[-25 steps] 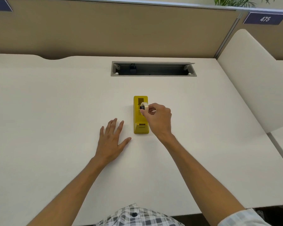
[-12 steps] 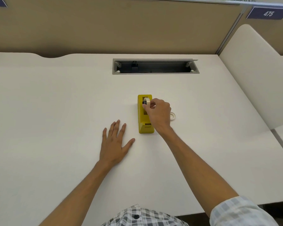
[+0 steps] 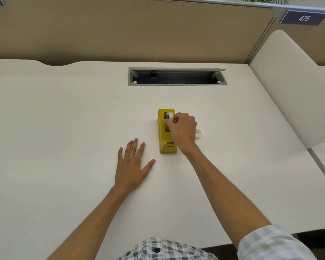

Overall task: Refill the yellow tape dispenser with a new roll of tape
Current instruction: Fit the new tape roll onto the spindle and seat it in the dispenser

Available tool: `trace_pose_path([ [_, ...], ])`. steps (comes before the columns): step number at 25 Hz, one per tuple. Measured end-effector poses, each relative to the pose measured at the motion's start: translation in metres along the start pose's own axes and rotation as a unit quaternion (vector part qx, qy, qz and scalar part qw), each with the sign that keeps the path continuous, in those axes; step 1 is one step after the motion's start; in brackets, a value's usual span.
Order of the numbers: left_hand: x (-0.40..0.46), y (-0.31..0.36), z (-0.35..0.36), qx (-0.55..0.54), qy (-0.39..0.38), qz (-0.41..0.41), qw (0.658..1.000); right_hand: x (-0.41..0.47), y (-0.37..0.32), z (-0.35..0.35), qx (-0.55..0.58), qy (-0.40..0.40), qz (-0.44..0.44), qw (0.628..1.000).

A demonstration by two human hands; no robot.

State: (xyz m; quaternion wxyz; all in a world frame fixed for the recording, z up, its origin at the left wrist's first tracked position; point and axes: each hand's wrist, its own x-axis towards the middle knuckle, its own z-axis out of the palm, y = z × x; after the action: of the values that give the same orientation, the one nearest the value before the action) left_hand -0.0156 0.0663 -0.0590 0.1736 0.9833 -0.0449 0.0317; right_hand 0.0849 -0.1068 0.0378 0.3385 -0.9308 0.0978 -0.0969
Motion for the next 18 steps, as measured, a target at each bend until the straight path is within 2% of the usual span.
trace_pose_path([
  [18,-0.0020,0.0000,0.0002,0.007,0.001,-0.004,1.000,0.0095,-0.0072,0.0023,-0.084,-0.012,0.011,0.996],
])
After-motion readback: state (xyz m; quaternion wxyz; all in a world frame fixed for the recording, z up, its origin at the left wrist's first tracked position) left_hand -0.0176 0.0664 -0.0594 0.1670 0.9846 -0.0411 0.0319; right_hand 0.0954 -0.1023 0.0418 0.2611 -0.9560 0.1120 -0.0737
